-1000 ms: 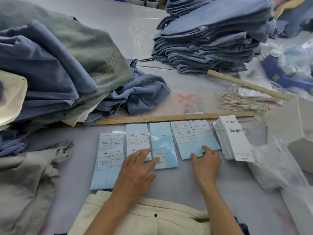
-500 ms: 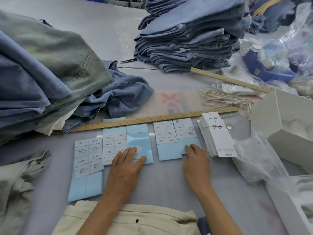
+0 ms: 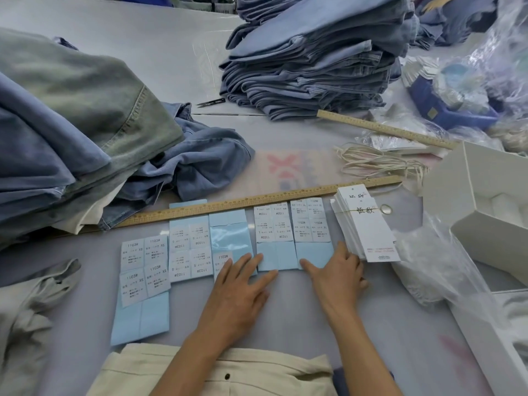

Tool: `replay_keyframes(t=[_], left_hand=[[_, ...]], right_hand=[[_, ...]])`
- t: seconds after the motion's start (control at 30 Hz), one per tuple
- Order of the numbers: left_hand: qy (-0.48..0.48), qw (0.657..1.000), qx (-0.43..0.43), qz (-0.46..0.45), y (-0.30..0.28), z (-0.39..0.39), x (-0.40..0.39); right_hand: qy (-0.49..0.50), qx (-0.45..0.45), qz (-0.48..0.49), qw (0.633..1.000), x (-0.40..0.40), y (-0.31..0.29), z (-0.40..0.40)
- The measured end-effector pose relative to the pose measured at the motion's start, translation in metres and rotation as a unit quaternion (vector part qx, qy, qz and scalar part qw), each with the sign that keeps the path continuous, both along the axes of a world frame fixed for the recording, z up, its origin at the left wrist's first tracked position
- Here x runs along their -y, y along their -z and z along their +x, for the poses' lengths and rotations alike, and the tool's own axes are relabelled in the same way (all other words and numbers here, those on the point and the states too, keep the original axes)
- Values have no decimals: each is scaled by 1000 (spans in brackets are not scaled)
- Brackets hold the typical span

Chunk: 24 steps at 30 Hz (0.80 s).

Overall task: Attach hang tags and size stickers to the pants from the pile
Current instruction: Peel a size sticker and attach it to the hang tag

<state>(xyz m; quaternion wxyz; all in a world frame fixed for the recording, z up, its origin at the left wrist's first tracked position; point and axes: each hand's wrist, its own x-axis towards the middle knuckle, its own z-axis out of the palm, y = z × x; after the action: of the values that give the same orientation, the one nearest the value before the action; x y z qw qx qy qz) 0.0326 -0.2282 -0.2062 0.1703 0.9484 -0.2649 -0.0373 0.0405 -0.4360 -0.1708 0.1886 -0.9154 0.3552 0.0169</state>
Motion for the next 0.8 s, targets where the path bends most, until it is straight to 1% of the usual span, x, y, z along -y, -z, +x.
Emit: replay_keyframes(t=[0.13, 0.23, 0.37, 0.4, 0.47, 0.53, 0.6, 0.7, 0.73, 0.8], left_hand=[[-8, 1000, -16, 5, 5, -2, 0], [-12, 1000, -15, 10, 1, -2, 0], [-13, 1000, -16, 13, 2, -2, 0], [-12, 1000, -16, 11, 3, -2, 0], [-12, 1000, -14, 3, 4, -2, 0], [-12, 1000, -14, -5, 4, -3, 0], [-5, 999, -10, -31, 4, -4, -1], [-14, 992, 11, -121, 0, -3, -2], [-21, 988, 34, -150, -2, -1, 1], [-42, 974, 75, -209, -7, 4, 12]], right_hand=[[21, -47, 42, 998, 11, -6, 8], [33, -51, 62, 996, 12, -10, 10], [49, -22, 100, 994, 9, -9, 8], [50, -4, 113, 992, 8, -8, 7], [58, 68, 161, 983, 9, -5, 5], [83, 145, 231, 959, 8, -6, 3], [127, 184, 308, 925, 9, -7, 3], [200, 219, 449, 843, 10, -4, 1], [215, 223, 472, 825, 10, -3, -1], [232, 232, 495, 804, 9, 2, -8]])
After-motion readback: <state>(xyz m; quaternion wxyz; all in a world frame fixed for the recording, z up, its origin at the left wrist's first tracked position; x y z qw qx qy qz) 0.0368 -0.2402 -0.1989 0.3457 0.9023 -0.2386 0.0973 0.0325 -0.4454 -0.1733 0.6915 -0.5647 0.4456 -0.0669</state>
